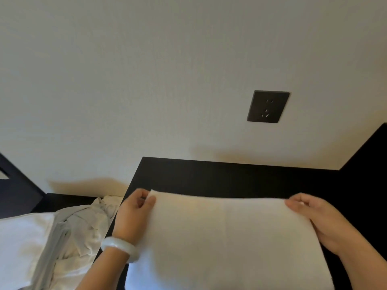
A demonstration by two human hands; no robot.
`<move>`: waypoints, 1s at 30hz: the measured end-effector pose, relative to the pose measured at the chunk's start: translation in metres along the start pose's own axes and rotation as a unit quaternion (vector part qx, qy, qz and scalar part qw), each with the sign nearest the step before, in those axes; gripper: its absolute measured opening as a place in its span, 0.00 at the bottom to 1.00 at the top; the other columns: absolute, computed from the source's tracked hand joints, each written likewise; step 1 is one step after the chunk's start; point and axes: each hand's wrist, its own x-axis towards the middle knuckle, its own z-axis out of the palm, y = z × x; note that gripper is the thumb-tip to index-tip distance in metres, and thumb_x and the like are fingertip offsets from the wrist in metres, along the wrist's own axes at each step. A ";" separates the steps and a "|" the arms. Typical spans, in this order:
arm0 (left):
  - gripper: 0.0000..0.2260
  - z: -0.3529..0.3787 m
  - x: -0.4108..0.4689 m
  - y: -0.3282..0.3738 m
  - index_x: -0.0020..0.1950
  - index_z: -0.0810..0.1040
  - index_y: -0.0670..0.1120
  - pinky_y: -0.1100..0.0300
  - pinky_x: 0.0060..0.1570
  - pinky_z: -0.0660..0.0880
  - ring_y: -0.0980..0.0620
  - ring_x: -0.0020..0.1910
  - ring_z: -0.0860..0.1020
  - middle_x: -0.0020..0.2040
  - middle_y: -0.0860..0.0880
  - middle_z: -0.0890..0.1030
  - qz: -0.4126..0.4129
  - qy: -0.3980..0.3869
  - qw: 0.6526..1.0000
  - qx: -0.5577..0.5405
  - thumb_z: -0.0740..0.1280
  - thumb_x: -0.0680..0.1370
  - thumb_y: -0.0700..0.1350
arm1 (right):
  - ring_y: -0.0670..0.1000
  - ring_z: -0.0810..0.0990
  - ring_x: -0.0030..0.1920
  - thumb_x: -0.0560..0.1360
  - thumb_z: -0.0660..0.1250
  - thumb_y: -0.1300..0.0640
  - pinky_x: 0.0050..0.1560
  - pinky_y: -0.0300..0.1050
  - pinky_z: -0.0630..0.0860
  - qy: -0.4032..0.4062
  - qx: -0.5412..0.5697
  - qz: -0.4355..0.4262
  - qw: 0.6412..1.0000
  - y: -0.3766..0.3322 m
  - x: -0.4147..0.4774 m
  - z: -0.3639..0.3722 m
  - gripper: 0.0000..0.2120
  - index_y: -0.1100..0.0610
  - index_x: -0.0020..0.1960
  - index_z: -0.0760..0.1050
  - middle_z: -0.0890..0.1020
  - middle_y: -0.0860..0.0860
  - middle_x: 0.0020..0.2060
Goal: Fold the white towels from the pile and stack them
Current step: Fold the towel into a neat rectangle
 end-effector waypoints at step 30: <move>0.24 0.062 -0.009 0.016 0.71 0.71 0.43 0.48 0.64 0.71 0.42 0.66 0.72 0.67 0.43 0.73 0.124 0.030 0.927 0.354 0.68 0.77 0.49 | 0.59 0.66 0.74 0.81 0.60 0.54 0.73 0.60 0.61 0.211 -0.497 -0.234 0.809 0.015 0.018 0.105 0.20 0.59 0.71 0.72 0.72 0.58 0.71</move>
